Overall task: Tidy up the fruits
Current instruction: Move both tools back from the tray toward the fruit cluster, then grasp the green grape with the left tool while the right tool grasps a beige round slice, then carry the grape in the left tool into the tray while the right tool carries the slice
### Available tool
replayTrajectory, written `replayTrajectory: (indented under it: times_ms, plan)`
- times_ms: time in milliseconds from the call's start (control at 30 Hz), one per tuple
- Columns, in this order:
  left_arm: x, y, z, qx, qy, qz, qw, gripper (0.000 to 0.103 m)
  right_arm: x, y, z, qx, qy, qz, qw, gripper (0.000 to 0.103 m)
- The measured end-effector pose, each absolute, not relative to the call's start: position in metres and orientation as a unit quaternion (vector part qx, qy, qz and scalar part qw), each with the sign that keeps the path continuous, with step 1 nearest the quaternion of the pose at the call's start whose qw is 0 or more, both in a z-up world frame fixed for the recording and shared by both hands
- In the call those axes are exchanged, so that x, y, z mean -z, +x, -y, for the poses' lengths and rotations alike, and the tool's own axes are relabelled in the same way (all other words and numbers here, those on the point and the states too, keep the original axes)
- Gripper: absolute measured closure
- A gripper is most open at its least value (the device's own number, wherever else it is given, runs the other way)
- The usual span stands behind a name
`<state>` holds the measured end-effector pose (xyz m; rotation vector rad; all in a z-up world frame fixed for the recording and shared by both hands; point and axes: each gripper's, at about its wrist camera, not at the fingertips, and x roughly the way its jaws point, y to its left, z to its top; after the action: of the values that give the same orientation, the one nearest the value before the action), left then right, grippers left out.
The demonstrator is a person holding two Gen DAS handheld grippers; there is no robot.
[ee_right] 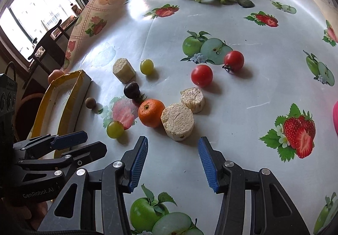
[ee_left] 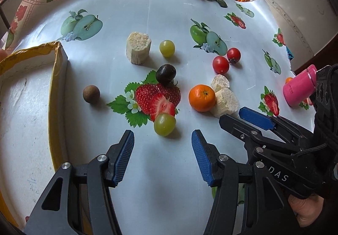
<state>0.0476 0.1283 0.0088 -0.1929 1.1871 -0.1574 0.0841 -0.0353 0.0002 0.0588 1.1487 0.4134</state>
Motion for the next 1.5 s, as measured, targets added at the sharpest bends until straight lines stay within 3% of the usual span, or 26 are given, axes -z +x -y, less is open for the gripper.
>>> replayTrajectory:
  times_ms: [133, 233, 300, 333, 933, 1500]
  plan:
    - [0.003, 0.061, -0.126, 0.075, -0.084, -0.567, 0.816, 0.049, 0.009, 0.096, 0.032, -0.186, 0.022, -0.542, 0.819, 0.052]
    - [0.007, 0.065, -0.122, 0.078, -0.070, -0.563, 0.820, 0.063, 0.014, 0.101, 0.031, -0.182, 0.025, -0.539, 0.822, 0.055]
    - [0.007, 0.067, -0.120, 0.082, -0.061, -0.559, 0.823, 0.082, 0.014, 0.103, 0.032, -0.185, 0.033, -0.536, 0.823, 0.063]
    - [0.007, 0.067, -0.119, 0.084, -0.060, -0.560, 0.822, 0.082, 0.014, 0.103, 0.033, -0.185, 0.035, -0.536, 0.823, 0.066]
    - [-0.036, 0.001, -0.152, 0.063, -0.094, -0.540, 0.834, 0.082, -0.039, 0.037, 0.046, -0.201, 0.069, -0.508, 0.835, 0.066]
    - [-0.068, -0.052, -0.214, 0.017, -0.113, -0.511, 0.852, 0.082, -0.082, -0.024, -0.036, -0.289, 0.027, -0.488, 0.823, 0.066]
